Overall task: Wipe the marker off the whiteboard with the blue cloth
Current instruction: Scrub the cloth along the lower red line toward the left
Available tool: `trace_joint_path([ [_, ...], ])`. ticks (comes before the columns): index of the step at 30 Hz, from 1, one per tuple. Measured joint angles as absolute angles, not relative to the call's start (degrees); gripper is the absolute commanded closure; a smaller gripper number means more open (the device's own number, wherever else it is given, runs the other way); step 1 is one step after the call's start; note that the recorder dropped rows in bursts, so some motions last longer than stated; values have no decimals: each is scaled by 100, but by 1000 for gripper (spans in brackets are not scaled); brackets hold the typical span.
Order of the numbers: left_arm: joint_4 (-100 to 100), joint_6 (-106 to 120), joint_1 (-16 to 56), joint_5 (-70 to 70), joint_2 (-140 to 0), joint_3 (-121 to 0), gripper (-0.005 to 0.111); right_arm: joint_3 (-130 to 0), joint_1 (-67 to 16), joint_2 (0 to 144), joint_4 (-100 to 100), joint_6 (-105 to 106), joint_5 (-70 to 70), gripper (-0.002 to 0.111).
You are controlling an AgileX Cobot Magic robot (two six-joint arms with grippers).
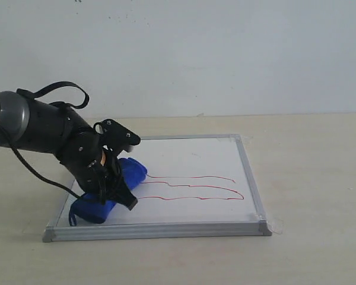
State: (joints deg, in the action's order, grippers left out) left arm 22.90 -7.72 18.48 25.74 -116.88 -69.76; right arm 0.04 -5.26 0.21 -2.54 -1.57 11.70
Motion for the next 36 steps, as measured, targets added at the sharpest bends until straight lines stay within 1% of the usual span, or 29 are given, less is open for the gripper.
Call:
trace_joint_path([
  [4,2564,-926,1539,2452,-11710,-6965,103,4,-526,21,-254,-157,1170,108],
  [8,2732,-1100,888,2307,-11723,-6965,103,4,-526,21,-254,-157,1170,108],
  [10,2744,-1193,800,2248,-11723,-6965,103,4,-526,21,-254,-157,1170,108],
  [13,2784,-1203,984,2248,-11723,-6965,103,4,-526,21,-254,-157,1170,108],
  [17,2796,-1120,1814,2383,-11723,-6965,103,4,-526,21,-254,-157,1170,108],
  [19,2941,-1065,1958,2530,-11723,-6965,103,4,-526,21,-254,-157,1170,108],
  [21,3306,-1084,1933,2831,-11723,-6965,103,4,-526,21,-254,-157,1170,108],
  [23,3911,-1436,1756,3159,-11723,-6955,103,4,-526,21,-254,-157,1170,108],
  [28,4822,-1624,1559,3350,-11723,-6758,103,4,-526,21,-254,-157,1170,108],
  [34,5045,-1645,1559,3174,-11711,-6583,103,4,-526,21,-254,-157,1170,108],
  [36,4756,-1368,1559,3121,-11701,-6574,103,4,-526,21,-254,-157,1170,108],
])
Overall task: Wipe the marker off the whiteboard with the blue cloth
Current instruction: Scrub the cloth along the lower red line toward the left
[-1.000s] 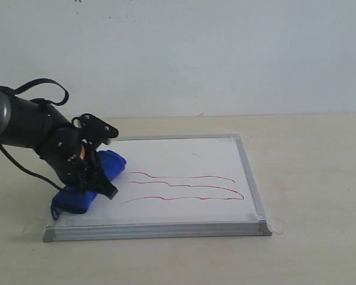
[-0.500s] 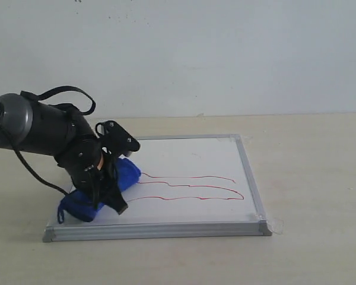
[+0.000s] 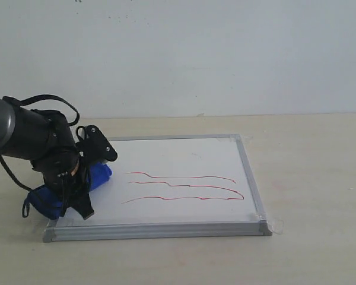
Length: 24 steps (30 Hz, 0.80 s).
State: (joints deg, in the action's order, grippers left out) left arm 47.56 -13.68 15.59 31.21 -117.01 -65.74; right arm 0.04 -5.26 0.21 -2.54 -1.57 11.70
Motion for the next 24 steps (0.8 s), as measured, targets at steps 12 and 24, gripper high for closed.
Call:
trace_joint_path([
  [12,2839,-45,1407,3169,-11523,-6701,103,4,-526,21,-254,-157,1170,108],
  [24,3205,-95,1531,3896,-11614,-6860,103,4,-526,21,-254,-157,1170,108],
])
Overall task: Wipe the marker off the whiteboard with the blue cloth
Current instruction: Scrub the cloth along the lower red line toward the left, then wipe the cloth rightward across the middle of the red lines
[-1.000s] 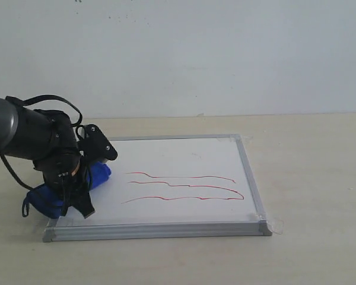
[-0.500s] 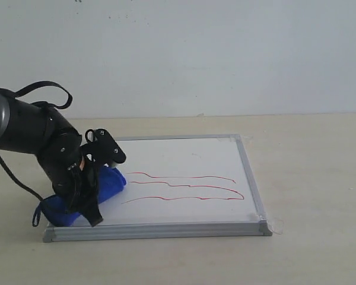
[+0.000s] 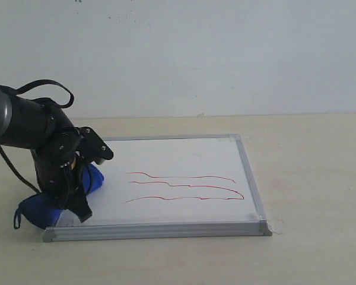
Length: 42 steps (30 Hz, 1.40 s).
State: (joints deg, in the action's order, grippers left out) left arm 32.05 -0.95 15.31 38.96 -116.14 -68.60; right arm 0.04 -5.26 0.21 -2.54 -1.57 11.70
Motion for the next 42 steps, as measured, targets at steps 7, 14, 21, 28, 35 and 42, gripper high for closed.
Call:
trace_joint_path([
  [7,1741,362,1659,3240,-11580,-7037,103,4,-526,21,-254,-157,1170,108],
  [14,1479,-257,1674,3304,-11713,-7659,103,4,-526,21,-254,-157,1170,108],
  [21,2069,-798,1648,3914,-12104,-8411,103,4,-526,21,-254,-157,1170,108],
  [28,2259,-881,1576,4279,-12622,-8939,103,4,-526,21,-254,-157,1170,108],
  [35,2170,-611,1591,4407,-12796,-9176,103,4,-526,21,-254,-157,1170,108],
  [42,1001,985,1798,4419,-12796,-9238,103,4,-526,21,-254,-157,1170,108],
])
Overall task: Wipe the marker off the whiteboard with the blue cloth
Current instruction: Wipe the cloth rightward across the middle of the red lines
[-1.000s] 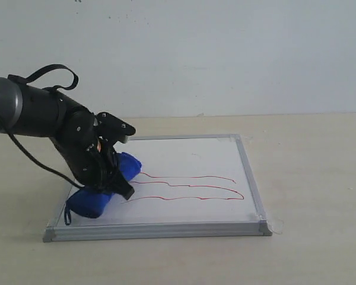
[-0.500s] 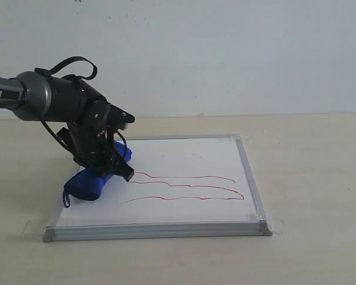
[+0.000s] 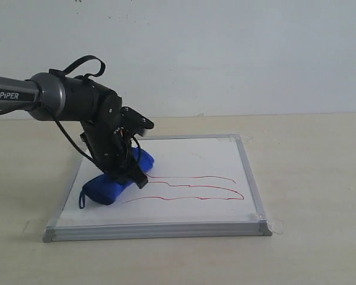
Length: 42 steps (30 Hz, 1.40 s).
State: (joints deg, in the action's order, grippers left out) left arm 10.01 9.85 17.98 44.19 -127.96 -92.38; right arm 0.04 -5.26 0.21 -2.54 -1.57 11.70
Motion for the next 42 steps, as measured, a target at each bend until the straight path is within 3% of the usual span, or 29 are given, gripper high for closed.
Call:
trace_joint_path([
  [32,438,1210,1665,4923,-12395,-8795,103,4,-526,21,-254,-157,1170,108],
  [42,636,956,1522,3950,-12131,-8481,103,4,-526,21,-254,-157,1170,108],
])
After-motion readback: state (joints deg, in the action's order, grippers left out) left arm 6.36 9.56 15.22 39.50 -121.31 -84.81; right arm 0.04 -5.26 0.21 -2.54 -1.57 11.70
